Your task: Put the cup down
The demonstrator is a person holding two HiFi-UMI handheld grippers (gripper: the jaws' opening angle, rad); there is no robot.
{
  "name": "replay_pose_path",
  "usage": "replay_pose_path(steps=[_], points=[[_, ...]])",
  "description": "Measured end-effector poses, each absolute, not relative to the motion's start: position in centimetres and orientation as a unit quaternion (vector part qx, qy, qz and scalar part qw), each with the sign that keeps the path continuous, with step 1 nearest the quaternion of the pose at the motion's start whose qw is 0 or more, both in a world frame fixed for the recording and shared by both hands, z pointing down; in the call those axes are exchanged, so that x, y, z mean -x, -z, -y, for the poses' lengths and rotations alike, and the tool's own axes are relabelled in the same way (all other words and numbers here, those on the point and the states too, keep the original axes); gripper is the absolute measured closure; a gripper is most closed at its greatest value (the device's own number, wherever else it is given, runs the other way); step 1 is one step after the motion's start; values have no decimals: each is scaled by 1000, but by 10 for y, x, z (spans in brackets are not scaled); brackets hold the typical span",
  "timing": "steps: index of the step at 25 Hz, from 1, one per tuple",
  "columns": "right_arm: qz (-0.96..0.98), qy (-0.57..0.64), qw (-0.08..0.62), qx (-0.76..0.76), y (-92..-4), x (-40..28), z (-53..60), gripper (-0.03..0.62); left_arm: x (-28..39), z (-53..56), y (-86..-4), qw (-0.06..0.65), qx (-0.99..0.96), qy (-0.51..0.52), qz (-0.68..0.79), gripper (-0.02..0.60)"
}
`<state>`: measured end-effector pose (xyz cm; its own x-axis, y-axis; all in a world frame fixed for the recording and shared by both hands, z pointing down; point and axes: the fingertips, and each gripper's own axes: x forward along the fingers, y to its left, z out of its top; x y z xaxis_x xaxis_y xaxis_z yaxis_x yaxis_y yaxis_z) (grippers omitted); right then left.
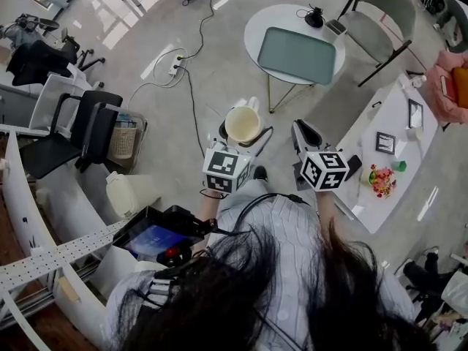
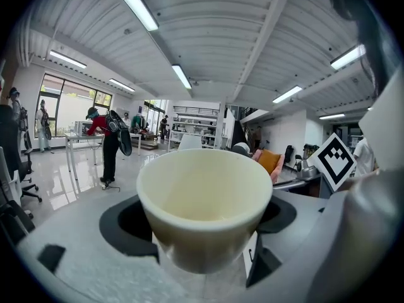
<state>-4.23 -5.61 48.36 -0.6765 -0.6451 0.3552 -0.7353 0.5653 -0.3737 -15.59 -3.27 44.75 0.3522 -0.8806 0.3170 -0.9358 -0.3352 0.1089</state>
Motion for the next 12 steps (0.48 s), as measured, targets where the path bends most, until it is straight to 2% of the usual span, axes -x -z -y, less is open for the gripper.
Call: replay_pose_path(steps=[12], points=[[865,-268,101,-413,-496,43,70,536,163,53,-463,158,-818,-108,543,124]])
